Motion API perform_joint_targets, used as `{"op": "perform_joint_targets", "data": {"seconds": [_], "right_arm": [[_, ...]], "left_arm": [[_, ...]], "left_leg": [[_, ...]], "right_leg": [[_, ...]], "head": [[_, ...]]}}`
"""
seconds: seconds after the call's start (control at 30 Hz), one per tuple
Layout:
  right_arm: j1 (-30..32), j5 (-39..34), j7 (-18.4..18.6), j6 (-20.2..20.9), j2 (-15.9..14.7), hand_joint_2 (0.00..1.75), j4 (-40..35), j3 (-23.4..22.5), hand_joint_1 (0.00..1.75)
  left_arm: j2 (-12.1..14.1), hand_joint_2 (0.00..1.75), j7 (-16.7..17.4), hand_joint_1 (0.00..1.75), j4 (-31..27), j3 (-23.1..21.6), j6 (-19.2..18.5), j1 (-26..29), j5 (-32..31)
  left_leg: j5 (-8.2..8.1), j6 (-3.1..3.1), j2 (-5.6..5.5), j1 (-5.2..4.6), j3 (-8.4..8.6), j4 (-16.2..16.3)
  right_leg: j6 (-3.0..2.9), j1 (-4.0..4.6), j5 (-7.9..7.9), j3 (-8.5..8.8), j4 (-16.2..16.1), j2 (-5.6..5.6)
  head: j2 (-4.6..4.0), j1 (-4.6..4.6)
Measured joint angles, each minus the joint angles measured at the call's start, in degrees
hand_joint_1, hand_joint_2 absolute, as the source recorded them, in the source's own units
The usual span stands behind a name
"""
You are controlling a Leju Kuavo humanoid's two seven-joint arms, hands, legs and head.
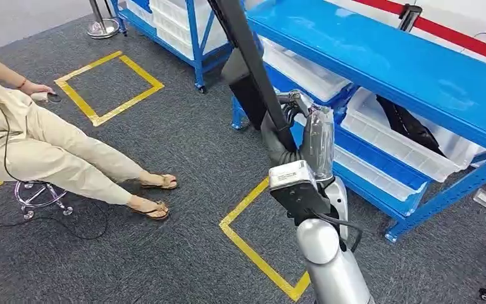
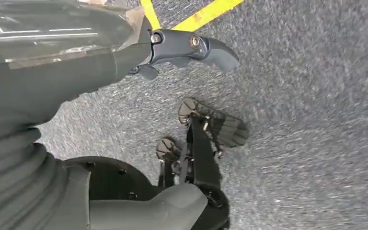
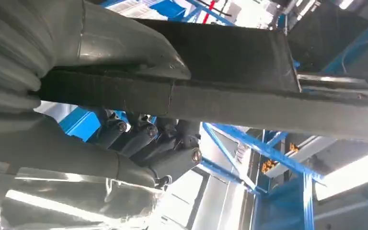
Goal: Take the parts from the cabinet and place them on the table.
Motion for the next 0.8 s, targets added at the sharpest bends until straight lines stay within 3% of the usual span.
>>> {"op": "perform_joint_targets", "data": {"seconds": [0.03, 0.07, 0.13, 0.17, 0.2, 0.23, 0.27, 0.3, 0.33, 0.37, 0.47, 0.5, 0.53, 0.57, 0.63, 0.67, 0.7, 0.73, 0.77, 0.8], "right_arm": [[0.15, 0.26, 0.02, -0.09, -0.11, 1.75, -0.35, -0.02, 1.75], [0.3, 0.41, 0.04, -0.22, -0.48, 1.75, -0.72, -0.15, 1.75], [0.77, 0.52, 0.24, -0.24, -1.01, 1.75, -0.81, -0.42, 1.75], [1.13, 0.61, 0.39, -0.24, -1.29, 1.75, -0.81, -0.41, 1.75], [1.39, 0.7, 0.44, -0.24, -1.44, 1.75, -0.85, -0.41, 1.75], [1.54, 1.24, 0.61, -0.39, -1.62, 1.75, -0.96, -0.41, 1.75], [1.78, 1.86, 0.79, -0.55, -1.84, 1.75, -1.42, -0.44, 1.75], [1.98, 2.12, 1.01, -0.57, -2.01, 1.75, -1.77, -0.48, 1.75], [2.7, 2.99, 2.16, -0.43, -2.74, 1.75, -2.71, -0.8, 1.75], [3.56, 3.61, 2.14, -0.66, -3.06, 1.75, -2.73, -1.2, 1.75], [6.1, 4.9, 1.38, -1.99, -4.22, 1.75, -2.38, -2.25, 1.75], [6.33, 5.22, 1.12, -2.38, -4.44, 1.75, -2.4, -2.51, 1.75], [6.41, 5.42, 1.05, -2.43, -4.53, 1.75, -2.47, -2.75, 1.75], [6.71, 5.44, 0.96, -2.43, -4.7, 1.75, -2.71, -3.06, 1.75], [7.52, 4.94, 0.85, -2.27, -5.01, 1.75, -2.77, -3.32, 1.75], [7.98, 4.7, 0.74, -2.27, -5.16, 1.75, -2.75, -3.37, 1.75], [8.3, 4.54, 0.59, -2.25, -5.27, 1.75, -2.75, -3.39, 1.75], [8.39, 4.41, 0.48, -2.27, -5.36, 1.75, -2.73, -3.41, 1.75], [8.41, 4.26, 0.46, -2.27, -5.44, 1.75, -2.73, -3.45, 1.75], [8.4, 4.15, 0.41, -2.27, -5.53, 1.75, -2.73, -3.52, 1.75]], "left_arm": [[0.0, 1.75, -0.16, 0.0, -0.02, -0.2, -0.09, -0.04, -0.27], [0.02, 1.75, -0.31, 0.0, -0.02, -0.5, -0.37, -0.15, -0.29], [0.04, 1.75, -0.4, 0.0, -0.04, -0.63, -0.46, -0.18, -0.33], [0.04, 1.75, -0.4, 0.0, -0.02, -0.66, -0.51, -0.11, -0.4], [0.02, 1.75, -0.4, 0.0, -0.02, -0.68, -0.53, -0.04, -0.44], [0.04, 1.75, -0.42, 0.0, -0.02, -0.7, -0.76, -0.02, -0.94], [0.04, 1.75, -0.42, 0.0, -0.02, -0.83, -0.92, -0.02, -1.47], [0.04, 1.75, -0.17, 0.0, -0.02, -0.98, -0.88, -0.03, -1.62], [0.04, 1.75, 2.45, 0.0, -0.02, -1.27, 0.28, -0.01, -2.48], [0.09, 1.75, 4.31, 0.0, -0.02, -1.53, 0.74, 0.1, -3.02], [0.09, 1.75, 5.86, 0.0, -0.02, -2.3, 0.85, 1.22, -4.42], [0.2, 1.75, 6.03, 0.0, -0.04, -2.43, 0.67, 1.34, -4.79], [0.33, 1.75, 6.05, 0.0, -0.04, -2.54, 0.59, 1.35, -5.19], [0.33, 1.75, 6.07, 0.0, -0.04, -2.95, 0.35, 1.28, -5.75], [0.44, 1.75, 6.05, 0.0, -0.04, -3.7, 0.02, 1.25, -6.3], [0.44, 1.75, 6.05, 0.0, -0.04, -3.89, 0.0, 1.26, -6.37], [0.44, 1.75, 6.05, 0.0, -0.04, -3.89, 0.02, 1.29, -6.26], [0.46, 1.75, 6.05, 0.0, -0.04, -3.89, 0.06, 1.3, -6.19], [0.55, 1.75, 6.05, 0.0, -0.04, -3.89, 0.11, 1.3, -6.1], [0.63, 1.75, 6.05, 0.0, -0.09, -3.89, 0.15, 1.28, -6.08]], "left_leg": [[0.17, 0.43, -0.44, -0.07, -0.08, -0.15], [0.26, 0.97, -0.99, -0.13, -0.23, -0.15], [0.34, 1.11, -2.29, -0.27, -0.43, -0.14], [0.37, 1.15, -3.05, -0.39, -0.5, -0.12], [0.39, 1.16, -3.72, -0.43, -0.51, -0.1], [0.41, 1.12, -4.35, -0.44, -0.49, -0.06], [0.47, 1.03, -5.11, -0.41, -0.46, -0.05], [0.51, 0.96, -5.51, -0.41, -0.45, -0.04], [0.61, 0.67, -6.26, -0.46, -0.59, 0.04], [0.52, 0.36, -6.86, -0.72, -0.61, 0.12], [1.0, -0.7, -7.66, -0.32, -0.82, -0.27], [0.65, -0.83, -7.07, -0.17, -1.2, 0.26], [-0.55, -0.92, -4.48, -0.46, -1.88, 1.79], [-3.08, -1.15, -2.84, -0.44, -3.63, 5.7], [-7.09, -1.52, -2.1, -0.21, -7.79, 14.57], [-7.86, -1.7, -1.89, -0.15, -9.28, 17.63], [-7.27, -1.76, -1.73, -0.08, -9.26, 17.71], [-5.69, -1.83, -1.52, -0.01, -7.98, 15.33], [-3.52, -1.82, -1.13, 0.03, -5.56, 10.95], [-1.2, -1.73, 0.05, 0.07, -2.18, 5.07]], "right_leg": [[-0.26, -0.09, -1.21, -0.61, 1.76, 2.0], [-0.76, -0.3, -3.55, -2.79, 6.37, 3.62], [-1.01, -0.37, -6.8, -7.27, 15.18, 4.49], [-0.67, -0.34, -7.12, -8.6, 17.59, 4.69], [-0.33, -0.38, -6.39, -8.31, 16.82, 4.71], [0.2, -0.39, -4.76, -6.89, 13.72, 4.78], [0.76, -0.42, -2.43, -4.22, 8.28, 5.07], [0.98, -0.49, -1.15, -2.58, 4.96, 5.57], [0.89, -0.9, 0.19, -0.37, -0.31, 8.54], [0.2, -0.48, 0.54, -0.36, -0.66, 7.8], [-0.81, 0.29, 0.75, 0.03, -0.47, 6.85], [-1.6, -1.19, 1.29, 0.23, -1.15, 6.36], [-1.81, -0.89, 1.32, 0.33, -1.19, 5.9], [-2.59, -0.78, 1.29, 0.38, -1.18, 5.23], [-2.85, -0.36, 1.12, 0.38, -1.16, 3.9], [-2.89, -0.27, 1.09, 0.34, -1.16, 3.27], [-2.87, -0.26, 1.08, 0.35, -1.15, 2.68], [-2.87, -0.27, 1.05, 0.38, -1.14, 2.21], [-2.86, -0.29, 1.03, 0.46, -1.13, 1.75], [-2.58, -0.31, 0.84, 0.58, -1.09, 1.36]], "head": [[-0.02, 0.09], [-0.02, 0.26], [-0.02, 0.33], [-0.02, 0.33], [-0.02, 0.28], [-0.02, 0.33], [0.0, 0.31], [0.0, 0.33], [-0.02, 0.35], [-0.02, 0.24], [-0.02, 0.33], [-0.02, 0.11], [-0.02, 0.15], [0.0, -0.11], [-0.02, 0.0], [-0.02, -0.07], [0.0, 0.02], [0.0, -0.09], [-0.02, -0.04], [-0.02, -0.06]]}}
